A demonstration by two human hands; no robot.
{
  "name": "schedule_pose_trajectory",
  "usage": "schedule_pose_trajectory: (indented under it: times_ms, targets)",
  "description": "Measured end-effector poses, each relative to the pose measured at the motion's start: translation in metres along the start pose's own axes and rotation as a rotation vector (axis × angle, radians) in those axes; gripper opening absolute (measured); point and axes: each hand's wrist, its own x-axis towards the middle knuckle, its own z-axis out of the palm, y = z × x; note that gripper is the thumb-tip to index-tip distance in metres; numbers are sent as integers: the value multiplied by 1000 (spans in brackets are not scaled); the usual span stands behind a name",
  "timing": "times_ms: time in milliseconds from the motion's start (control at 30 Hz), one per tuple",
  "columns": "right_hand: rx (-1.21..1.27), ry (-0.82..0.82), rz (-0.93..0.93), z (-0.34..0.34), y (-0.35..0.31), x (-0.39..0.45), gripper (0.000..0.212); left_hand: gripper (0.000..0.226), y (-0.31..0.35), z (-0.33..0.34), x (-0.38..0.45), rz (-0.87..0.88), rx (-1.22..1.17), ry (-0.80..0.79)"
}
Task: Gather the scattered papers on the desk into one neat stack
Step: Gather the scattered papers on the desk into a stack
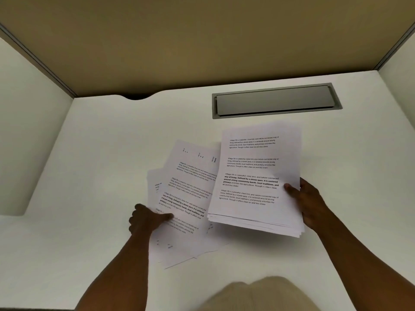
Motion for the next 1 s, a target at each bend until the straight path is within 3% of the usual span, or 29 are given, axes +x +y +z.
schedule_pose_trajectory:
  times_ms: [133, 267, 533, 600, 733, 867, 1000]
  targets:
    - [-4, -3, -4, 2, -2, -1, 36, 114, -2, -3, 1, 12, 84, 29]
    - [-10, -8, -1, 4, -2, -1, 35, 117, -5, -4, 7, 69, 20, -21]
    - [1, 10, 3, 6, 1, 2, 36, 81, -3, -6, 4, 147, 78, -27]
    - [-6, 16, 0, 5, 2, 4, 36, 59, 2, -8, 0, 217, 40, -6]
    - [-14, 29, -15, 4, 1, 5, 34, 24, 28, -30, -20, 424, -227, 102]
    - [-12, 52, -43, 4, -1, 5, 34, 17, 63, -69, -56, 563, -569, 237]
    - [14, 54, -37, 6, 1, 5, 35, 24, 90, -88, -86, 595, -1011, 9]
